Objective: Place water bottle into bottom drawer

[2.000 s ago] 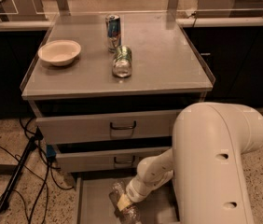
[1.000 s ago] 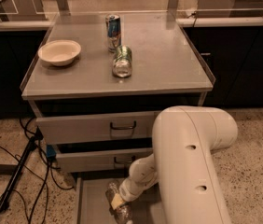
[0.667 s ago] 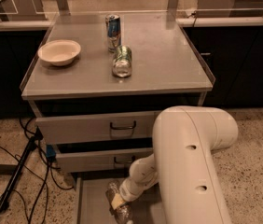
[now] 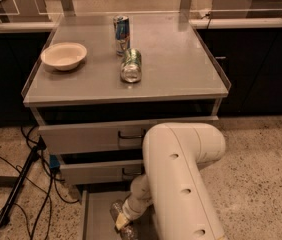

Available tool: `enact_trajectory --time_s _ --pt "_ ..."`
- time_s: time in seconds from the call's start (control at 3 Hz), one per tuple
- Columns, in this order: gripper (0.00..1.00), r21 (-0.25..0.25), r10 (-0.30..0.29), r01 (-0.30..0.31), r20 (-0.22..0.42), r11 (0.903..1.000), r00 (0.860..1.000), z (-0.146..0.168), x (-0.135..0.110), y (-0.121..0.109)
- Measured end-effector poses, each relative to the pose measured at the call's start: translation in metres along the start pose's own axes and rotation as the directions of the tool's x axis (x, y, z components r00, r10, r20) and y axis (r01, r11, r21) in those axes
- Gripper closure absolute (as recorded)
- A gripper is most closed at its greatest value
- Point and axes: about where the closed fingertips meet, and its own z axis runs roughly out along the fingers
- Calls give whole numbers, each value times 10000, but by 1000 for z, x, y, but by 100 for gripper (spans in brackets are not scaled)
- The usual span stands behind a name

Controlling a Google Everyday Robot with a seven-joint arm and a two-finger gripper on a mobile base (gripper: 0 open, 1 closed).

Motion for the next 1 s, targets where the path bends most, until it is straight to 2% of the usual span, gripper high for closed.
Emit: enact_trajectory --time_s 0.33,0.67,1.0 --pt "100 -2 -1 1 -11 10000 10000 1 0 0" --pt "100 5 -165 165 -222 9999 9996 26 -23 -15" --pt "100 3 -156 156 -213 9999 9997 27 -24 -16"
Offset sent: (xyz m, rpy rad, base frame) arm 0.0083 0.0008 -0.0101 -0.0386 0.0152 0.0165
